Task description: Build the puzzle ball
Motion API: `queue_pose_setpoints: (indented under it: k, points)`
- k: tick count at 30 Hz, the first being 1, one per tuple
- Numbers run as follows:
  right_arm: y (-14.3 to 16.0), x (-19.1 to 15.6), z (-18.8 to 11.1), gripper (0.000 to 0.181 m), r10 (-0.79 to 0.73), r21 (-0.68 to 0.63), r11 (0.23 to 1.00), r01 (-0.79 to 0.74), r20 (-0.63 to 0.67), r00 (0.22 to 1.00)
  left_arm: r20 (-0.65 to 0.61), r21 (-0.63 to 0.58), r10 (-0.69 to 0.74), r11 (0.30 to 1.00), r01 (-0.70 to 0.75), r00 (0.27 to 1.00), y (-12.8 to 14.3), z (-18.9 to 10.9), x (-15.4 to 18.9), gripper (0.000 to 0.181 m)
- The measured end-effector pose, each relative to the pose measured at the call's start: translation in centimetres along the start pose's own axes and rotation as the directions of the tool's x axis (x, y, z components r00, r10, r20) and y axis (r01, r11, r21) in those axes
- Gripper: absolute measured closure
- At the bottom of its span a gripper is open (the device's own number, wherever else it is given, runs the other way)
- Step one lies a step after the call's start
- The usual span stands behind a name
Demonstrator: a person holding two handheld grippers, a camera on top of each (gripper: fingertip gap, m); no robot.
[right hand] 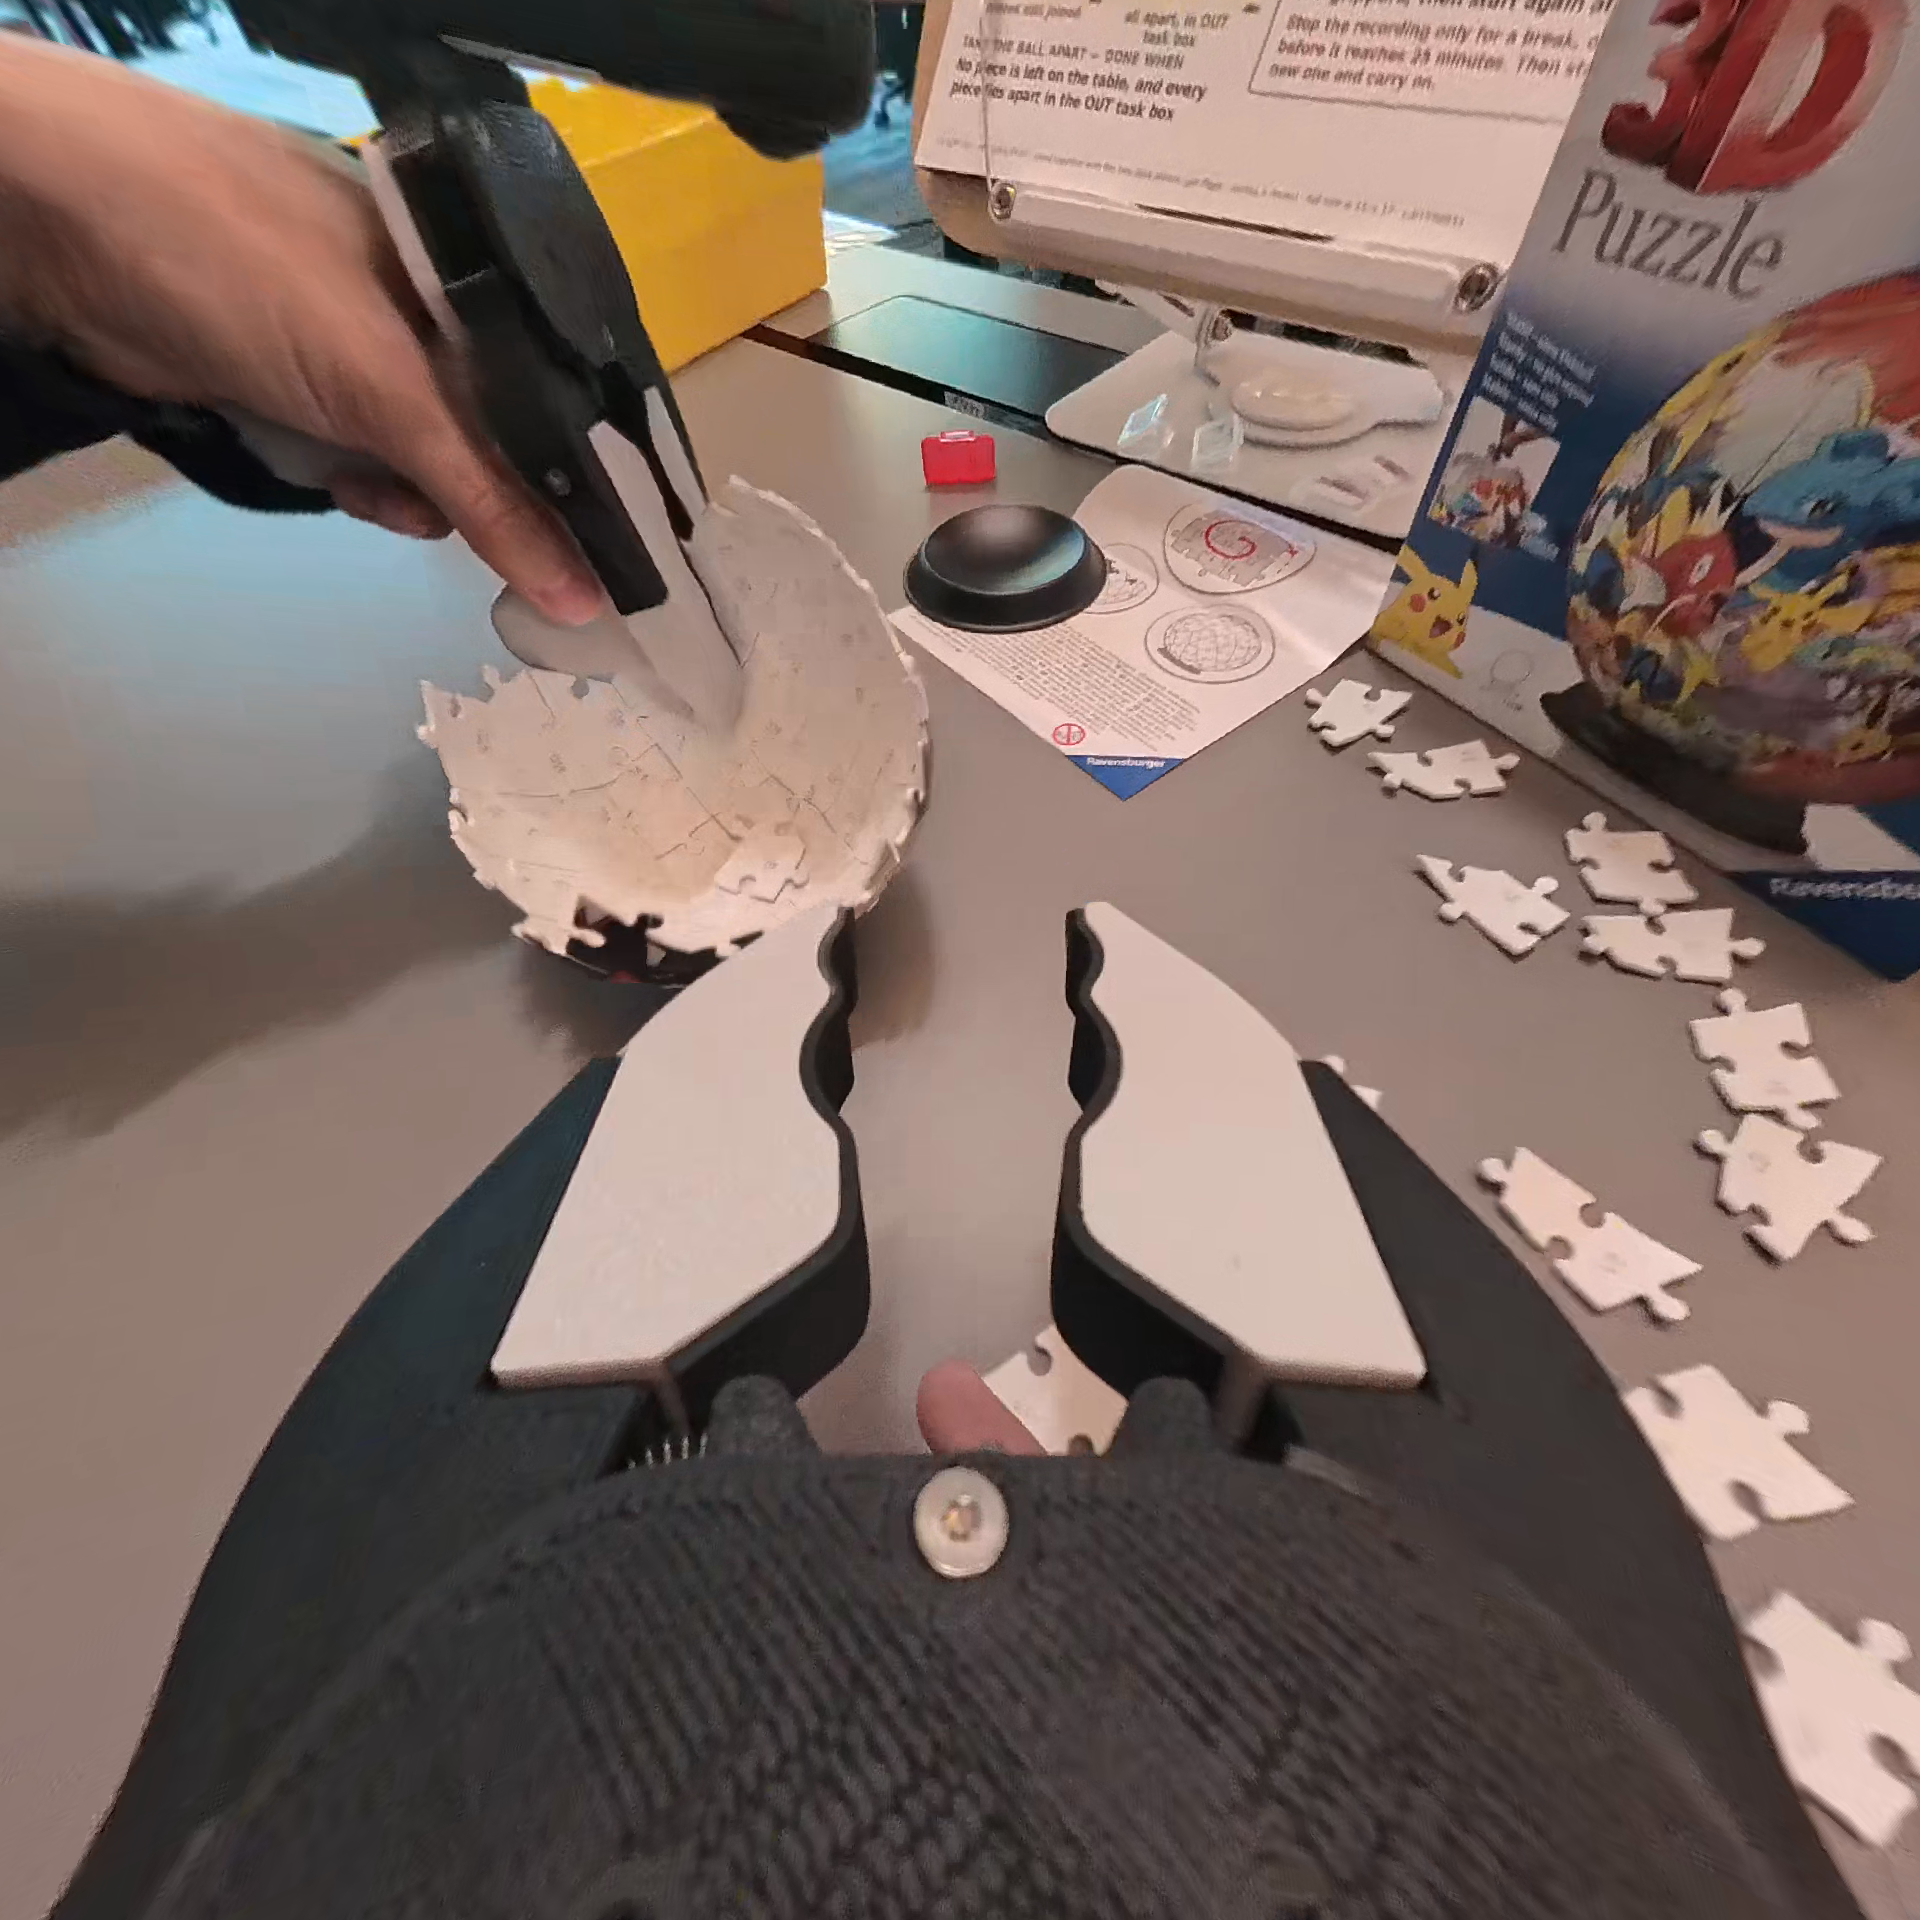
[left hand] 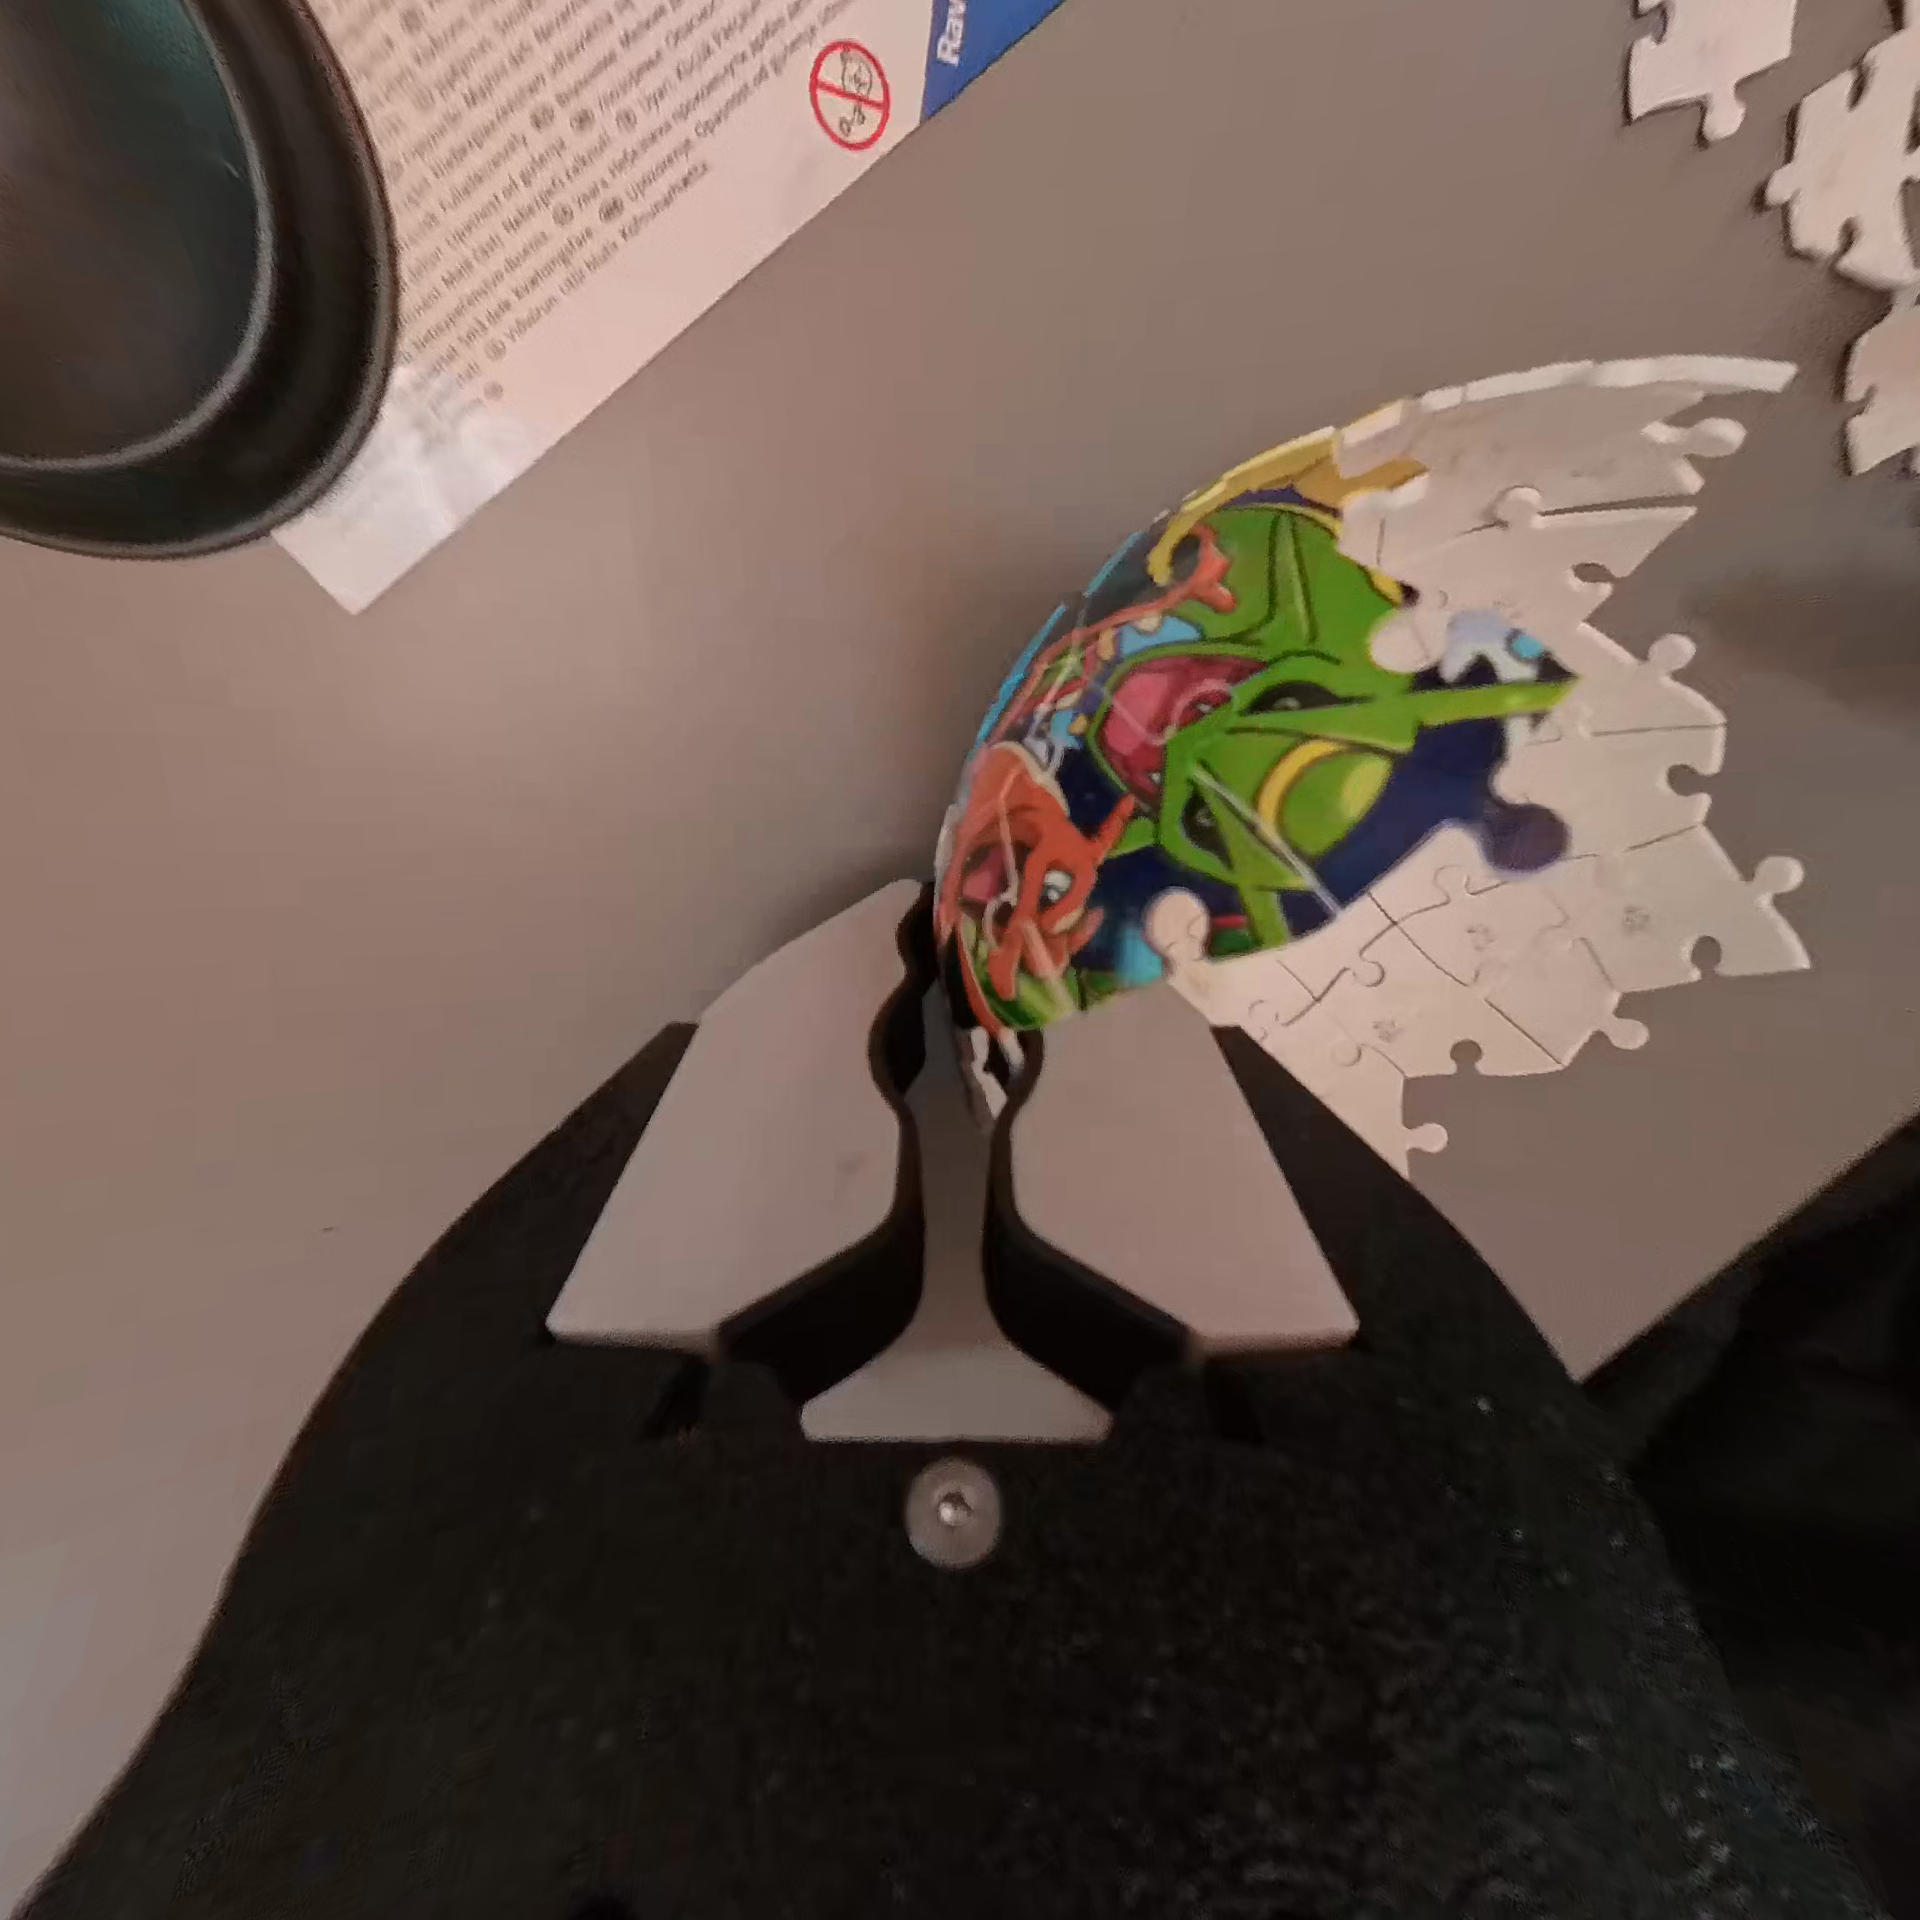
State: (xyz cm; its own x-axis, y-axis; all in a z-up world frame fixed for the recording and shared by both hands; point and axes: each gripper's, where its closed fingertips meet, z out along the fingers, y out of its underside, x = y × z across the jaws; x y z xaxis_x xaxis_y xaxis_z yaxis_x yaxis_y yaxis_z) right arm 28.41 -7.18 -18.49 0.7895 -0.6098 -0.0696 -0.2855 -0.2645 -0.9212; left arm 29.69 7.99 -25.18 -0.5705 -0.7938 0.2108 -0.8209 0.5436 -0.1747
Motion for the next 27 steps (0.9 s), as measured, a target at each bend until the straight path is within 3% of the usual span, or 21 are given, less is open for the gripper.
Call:
queue_pose_setpoints:
  k: [5,10,15,19,22,27]
  points:
    - [0.4,-0.8,0.9,0.141,0.075,0.018,0.997,-0.076,0.068,0.995,0.174,0.005,0.129,0.991,-0.132,0.976,-0.8,-1.1,-0.1,0.176]
    - [1.1,-1.3,1.8,0.138,0.051,-0.001,0.999,-0.051,0.073,0.996,0.368,-0.058,0.295,0.954,-0.295,0.882,-1.6,-2.6,0.5,0.176]
    - [1.2,-0.9,2.0,0.138,0.077,0.021,0.997,-0.079,0.071,0.995,0.606,-0.162,0.467,0.865,-0.475,0.644,-3.2,-4.7,1.0,0.176]
    - [1.0,-0.3,1.8,0.138,0.086,0.048,0.995,-0.089,0.051,0.995,0.732,-0.220,0.525,0.785,-0.579,0.435,-4.8,-6.3,1.3,0.176]
    - [0.9,-0.1,1.7,0.138,0.082,0.060,0.995,-0.085,0.041,0.996,0.764,-0.242,0.541,0.746,-0.620,0.352,-5.4,-6.6,1.6,0.176]
    - [1.0,-0.2,2.0,0.138,0.070,0.060,0.996,-0.073,0.040,0.997,0.791,-0.269,0.542,0.724,-0.636,0.282,-5.6,-6.8,1.7,0.176]
